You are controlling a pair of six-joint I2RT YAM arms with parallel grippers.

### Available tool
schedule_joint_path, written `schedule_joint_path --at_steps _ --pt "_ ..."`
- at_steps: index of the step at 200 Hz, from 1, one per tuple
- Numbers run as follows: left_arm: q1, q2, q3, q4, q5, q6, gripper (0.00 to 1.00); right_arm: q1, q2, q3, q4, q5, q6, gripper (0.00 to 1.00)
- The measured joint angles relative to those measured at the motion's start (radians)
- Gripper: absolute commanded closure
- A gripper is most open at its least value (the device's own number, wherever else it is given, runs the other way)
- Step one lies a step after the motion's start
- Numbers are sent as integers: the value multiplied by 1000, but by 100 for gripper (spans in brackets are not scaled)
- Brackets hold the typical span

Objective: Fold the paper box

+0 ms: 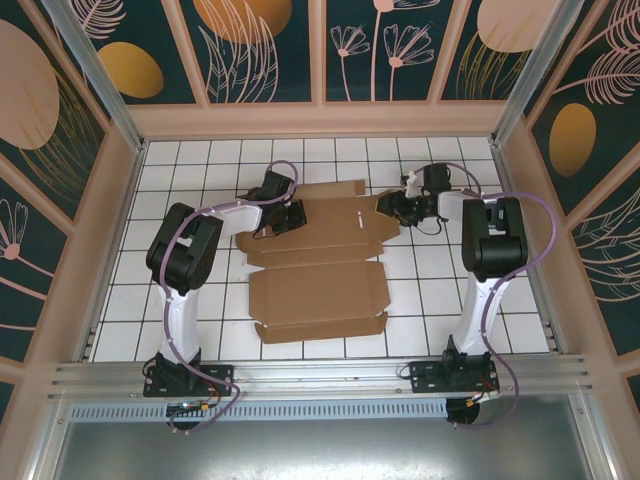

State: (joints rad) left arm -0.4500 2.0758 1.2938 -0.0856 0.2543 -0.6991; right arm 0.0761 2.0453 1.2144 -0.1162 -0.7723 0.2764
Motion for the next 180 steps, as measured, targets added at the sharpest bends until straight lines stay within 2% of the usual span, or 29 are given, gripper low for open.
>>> schedule_joint_path --at_steps 49,85,110,122,180 --pt "0 0 0 2 4 0 100 13 18 -5 30 -43 21 72" --pt "2 0 0 3 4 -1 100 44 -39 -18 2 -2 30 78" --pt "2 0 0 3 4 -1 100 93 -109 -13 -31 40 26 70" --pt "2 0 0 3 4 -1 100 130 -124 1 -49 64 24 63" --pt "2 0 0 3 8 -1 100 298 -106 84 -134 217 8 42"
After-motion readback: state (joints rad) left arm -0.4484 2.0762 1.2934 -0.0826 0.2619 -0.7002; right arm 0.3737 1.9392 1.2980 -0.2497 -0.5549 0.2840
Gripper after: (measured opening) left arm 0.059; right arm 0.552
